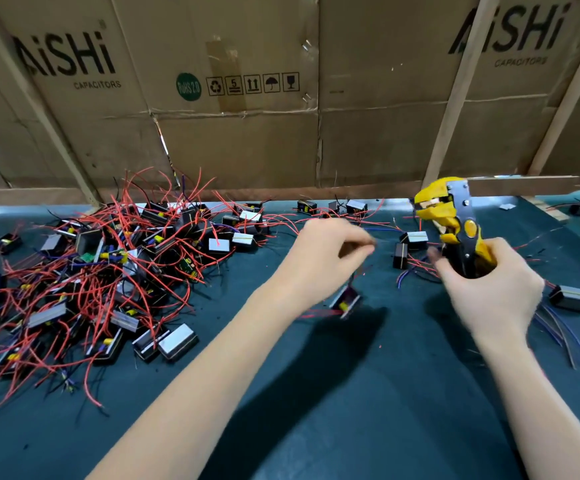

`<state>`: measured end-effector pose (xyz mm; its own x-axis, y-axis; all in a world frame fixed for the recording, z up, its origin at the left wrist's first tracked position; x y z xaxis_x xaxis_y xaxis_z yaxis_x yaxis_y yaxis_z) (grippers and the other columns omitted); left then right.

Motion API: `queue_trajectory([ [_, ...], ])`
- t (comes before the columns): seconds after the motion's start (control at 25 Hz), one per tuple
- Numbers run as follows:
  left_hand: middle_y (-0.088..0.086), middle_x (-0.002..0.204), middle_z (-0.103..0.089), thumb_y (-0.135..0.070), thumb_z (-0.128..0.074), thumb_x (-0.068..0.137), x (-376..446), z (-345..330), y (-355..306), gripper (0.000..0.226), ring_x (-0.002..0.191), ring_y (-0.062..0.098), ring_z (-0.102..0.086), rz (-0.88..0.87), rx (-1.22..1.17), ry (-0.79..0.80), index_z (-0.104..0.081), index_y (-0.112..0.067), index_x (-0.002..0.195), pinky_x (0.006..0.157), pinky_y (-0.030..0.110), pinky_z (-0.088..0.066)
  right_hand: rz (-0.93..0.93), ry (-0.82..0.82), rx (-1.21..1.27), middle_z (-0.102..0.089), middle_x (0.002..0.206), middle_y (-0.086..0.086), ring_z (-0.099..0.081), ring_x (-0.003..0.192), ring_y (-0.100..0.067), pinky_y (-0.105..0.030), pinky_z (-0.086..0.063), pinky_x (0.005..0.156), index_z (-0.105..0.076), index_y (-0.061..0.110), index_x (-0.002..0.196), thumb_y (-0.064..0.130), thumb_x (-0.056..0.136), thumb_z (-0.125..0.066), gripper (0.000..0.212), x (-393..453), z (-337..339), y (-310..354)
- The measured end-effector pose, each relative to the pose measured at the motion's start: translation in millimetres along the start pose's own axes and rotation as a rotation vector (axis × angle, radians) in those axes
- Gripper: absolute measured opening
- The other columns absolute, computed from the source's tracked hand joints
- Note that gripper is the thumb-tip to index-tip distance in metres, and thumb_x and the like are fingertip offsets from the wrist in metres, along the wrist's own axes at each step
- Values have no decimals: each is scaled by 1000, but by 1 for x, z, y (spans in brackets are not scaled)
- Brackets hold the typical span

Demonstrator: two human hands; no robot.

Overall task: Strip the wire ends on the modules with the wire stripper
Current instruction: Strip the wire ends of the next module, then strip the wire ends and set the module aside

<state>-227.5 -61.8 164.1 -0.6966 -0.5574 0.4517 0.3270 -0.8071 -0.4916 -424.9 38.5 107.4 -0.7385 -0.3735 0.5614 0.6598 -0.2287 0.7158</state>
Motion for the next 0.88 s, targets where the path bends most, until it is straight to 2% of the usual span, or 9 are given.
queue_trajectory([
  [0.12,5,121,-64,-16,-63,94,14,6,-18,47,111,13,-59,-83,-119,-105,-52,-13,139,99,23,-44,-48,-59,134,-56,67,4,-51,68,-23,-27,-30,66,-52,17,75,58,72,-74,46,1,6,0],
  [0.2,4,119,-65,-16,-64,93,9,16,0,35,112,16,-59,-85,-12,-73,-62,-11,128,99,29,-43,-60,-65,223,-51,61,5,-44,62,-17,-23,-28,61,-51,13,72,60,72,-70,50,-1,6,1],
  [0.28,7,111,-68,-10,-65,90,-7,34,33,22,108,22,-61,-37,124,-159,-71,-7,111,98,35,-44,-85,28,371,-52,60,1,-41,61,-12,-18,-33,62,-53,10,72,58,72,-71,51,-2,2,5],
  [0.4,14,106,-65,1,-61,85,-44,75,85,21,104,31,-57,149,334,-625,-69,-3,104,95,38,-42,-173,343,729,-59,64,5,-54,65,-16,-32,-46,73,-60,16,74,45,72,-80,35,-14,-15,15],
  [0.48,17,101,-63,-3,-58,84,-70,98,114,16,100,35,-55,335,442,-825,-66,-2,98,90,39,-39,-201,522,761,-63,68,-1,-62,67,-21,-36,-53,76,-63,12,79,50,67,-74,41,-24,-28,18],
  [0.6,24,107,-62,-12,-65,81,-91,110,151,26,105,42,-50,707,666,-620,-65,-1,105,88,48,-39,-136,641,624,-71,76,-8,-69,75,-27,-38,-55,79,-65,11,87,59,68,-65,52,-33,-39,18],
  [0.68,25,112,-62,-15,-70,78,-97,109,160,37,111,44,-49,835,752,-462,-64,-2,112,90,50,-38,-153,661,595,-74,81,-7,-70,80,-27,-40,-55,81,-67,14,91,59,69,-63,50,-31,-38,15],
  [0.76,23,112,-65,-16,-72,79,-98,109,160,37,113,43,-49,836,758,-447,-65,-5,114,93,49,-36,-173,699,580,-75,86,-5,-71,82,-23,-42,-56,81,-69,17,93,58,67,-66,48,-28,-35,13],
  [0.88,19,106,-70,-21,-72,82,-96,106,149,30,109,42,-52,759,685,-577,-68,-9,110,92,49,-35,-193,826,568,-75,99,-4,-72,88,-17,-40,-55,84,-70,23,103,51,66,-70,46,-26,-32,10],
])
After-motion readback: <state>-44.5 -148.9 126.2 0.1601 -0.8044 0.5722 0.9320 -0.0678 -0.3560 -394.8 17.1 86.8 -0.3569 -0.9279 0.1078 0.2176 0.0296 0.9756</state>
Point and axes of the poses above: each hand's wrist, its own x-axis towards the middle knuckle, its own z-axis out of the back of the hand, y = z × x, the point moved 3 cm from there along x, towards the middle knuckle
